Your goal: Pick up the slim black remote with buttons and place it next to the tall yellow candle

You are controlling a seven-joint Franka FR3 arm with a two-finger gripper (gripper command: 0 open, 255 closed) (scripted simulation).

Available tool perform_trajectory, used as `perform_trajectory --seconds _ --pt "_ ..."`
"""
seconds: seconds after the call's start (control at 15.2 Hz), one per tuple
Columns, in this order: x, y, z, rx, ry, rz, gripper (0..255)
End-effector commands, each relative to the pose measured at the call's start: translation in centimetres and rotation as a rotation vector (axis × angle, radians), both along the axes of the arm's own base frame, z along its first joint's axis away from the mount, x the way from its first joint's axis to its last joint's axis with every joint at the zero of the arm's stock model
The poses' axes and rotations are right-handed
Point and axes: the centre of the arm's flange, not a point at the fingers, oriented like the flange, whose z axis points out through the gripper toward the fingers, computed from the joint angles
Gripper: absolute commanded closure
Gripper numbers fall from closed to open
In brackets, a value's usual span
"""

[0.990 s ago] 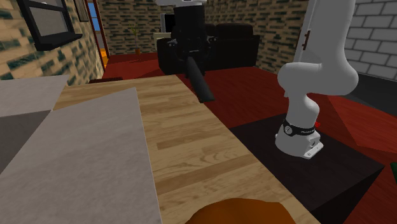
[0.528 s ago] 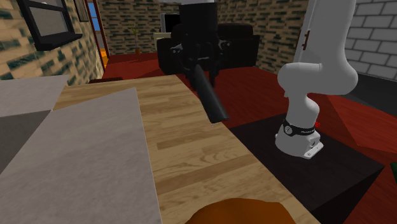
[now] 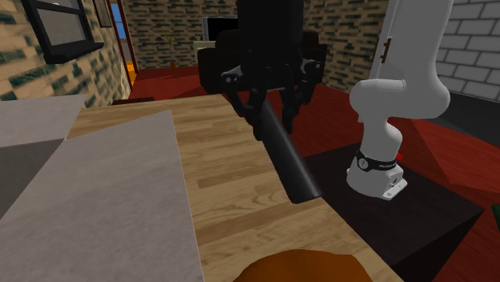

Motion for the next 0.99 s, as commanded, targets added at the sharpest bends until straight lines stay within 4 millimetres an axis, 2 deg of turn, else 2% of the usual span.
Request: perform_trajectory --seconds 0.0,0.07,0.92 --pt "0.3 2.6 0.1 0.001 0.000 -0.001 255" --pt "0.5 3.9 0.1 0.001 0.000 -0.001 255" --pt "0.5 3.9 -6.8 0.001 0.000 -0.001 255"
